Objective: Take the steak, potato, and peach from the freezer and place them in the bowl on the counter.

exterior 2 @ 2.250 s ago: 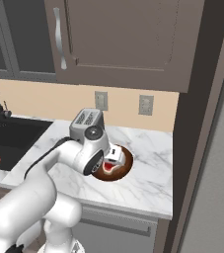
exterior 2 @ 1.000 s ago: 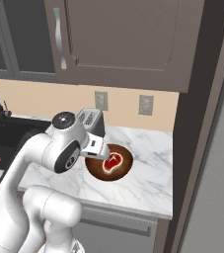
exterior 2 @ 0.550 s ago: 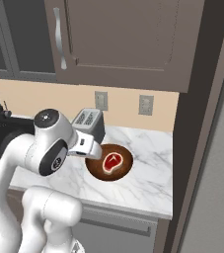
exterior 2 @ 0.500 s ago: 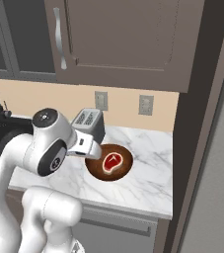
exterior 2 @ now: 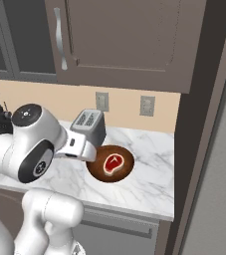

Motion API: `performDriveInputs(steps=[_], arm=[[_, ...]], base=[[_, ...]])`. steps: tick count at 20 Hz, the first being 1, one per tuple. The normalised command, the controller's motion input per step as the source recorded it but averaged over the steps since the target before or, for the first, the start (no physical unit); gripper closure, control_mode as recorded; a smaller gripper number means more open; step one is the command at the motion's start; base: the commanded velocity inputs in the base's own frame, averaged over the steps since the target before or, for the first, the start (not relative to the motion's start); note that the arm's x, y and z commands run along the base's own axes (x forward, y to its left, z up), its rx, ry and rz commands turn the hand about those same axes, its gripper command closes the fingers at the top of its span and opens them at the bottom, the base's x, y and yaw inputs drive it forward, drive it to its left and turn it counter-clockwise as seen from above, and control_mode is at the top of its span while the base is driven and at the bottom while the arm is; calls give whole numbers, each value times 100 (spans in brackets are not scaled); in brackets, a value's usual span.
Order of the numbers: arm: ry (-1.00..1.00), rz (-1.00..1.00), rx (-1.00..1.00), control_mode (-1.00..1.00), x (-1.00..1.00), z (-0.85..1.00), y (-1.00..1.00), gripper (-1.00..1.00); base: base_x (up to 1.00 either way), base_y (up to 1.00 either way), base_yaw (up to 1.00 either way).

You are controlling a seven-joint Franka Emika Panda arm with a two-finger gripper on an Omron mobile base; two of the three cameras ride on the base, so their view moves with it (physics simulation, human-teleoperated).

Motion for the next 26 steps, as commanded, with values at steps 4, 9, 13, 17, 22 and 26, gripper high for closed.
performDriveInputs(steps=[4,9,13,17,22,26], arm=[[0,0,0,-100,-32,51,7,-100],[3,0,-2,-100,-36,44,22,-100],[8,0,0,-100,-36,33,17,-100],[4,0,0,-100,-24,20,21,-100],[2,0,0,-100,-25,8,15,-100],[1,0,0,-100,-24,2,9,-100]], base=[[0,0,0],[0,0,0],[0,0,0],[0,0,0],[0,0,0],[0,0,0]])
